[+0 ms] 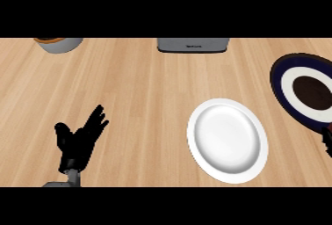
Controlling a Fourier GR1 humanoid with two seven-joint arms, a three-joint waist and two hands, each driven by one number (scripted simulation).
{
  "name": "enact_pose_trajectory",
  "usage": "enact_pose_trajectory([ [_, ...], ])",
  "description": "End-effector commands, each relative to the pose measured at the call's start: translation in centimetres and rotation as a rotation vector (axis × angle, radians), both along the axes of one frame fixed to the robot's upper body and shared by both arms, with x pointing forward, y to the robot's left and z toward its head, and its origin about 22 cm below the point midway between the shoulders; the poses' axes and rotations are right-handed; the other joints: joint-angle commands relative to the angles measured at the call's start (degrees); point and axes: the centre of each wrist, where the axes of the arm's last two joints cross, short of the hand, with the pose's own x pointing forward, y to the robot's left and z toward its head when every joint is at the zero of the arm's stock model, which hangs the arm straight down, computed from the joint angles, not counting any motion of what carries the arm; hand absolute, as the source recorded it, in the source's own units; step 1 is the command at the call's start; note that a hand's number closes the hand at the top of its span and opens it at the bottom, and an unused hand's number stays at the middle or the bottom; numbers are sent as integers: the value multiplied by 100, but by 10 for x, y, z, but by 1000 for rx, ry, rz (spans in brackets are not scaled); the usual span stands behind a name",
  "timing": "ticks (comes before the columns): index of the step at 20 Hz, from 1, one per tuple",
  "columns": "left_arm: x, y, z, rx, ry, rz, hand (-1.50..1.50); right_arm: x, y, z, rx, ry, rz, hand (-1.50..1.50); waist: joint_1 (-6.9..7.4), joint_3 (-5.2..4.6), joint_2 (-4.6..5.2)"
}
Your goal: Pick the bell pepper from the plate and place it in the plate
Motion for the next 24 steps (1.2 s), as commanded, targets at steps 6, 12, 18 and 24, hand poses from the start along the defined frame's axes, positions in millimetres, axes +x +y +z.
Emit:
enact_pose_trajectory([
  [6, 7, 1, -6, 3, 34, -16, 0, 70, -83, -9, 40, -40, -100, 150, 81, -11, 55],
  [12, 15, -12, 2, -1, 36, -26, 0, 114, -95, 5, 40, -31, -109, 150, 135, -9, 73],
  [18, 6, -22, -2, -10, 23, -71, 0, 97, -119, -5, -92, 307, -144, -150, 353, -2, 164],
  [24, 6, -25, 0, -3, 16, -79, 0, 122, -91, -21, -45, 341, 17, -150, 451, 23, 183],
])
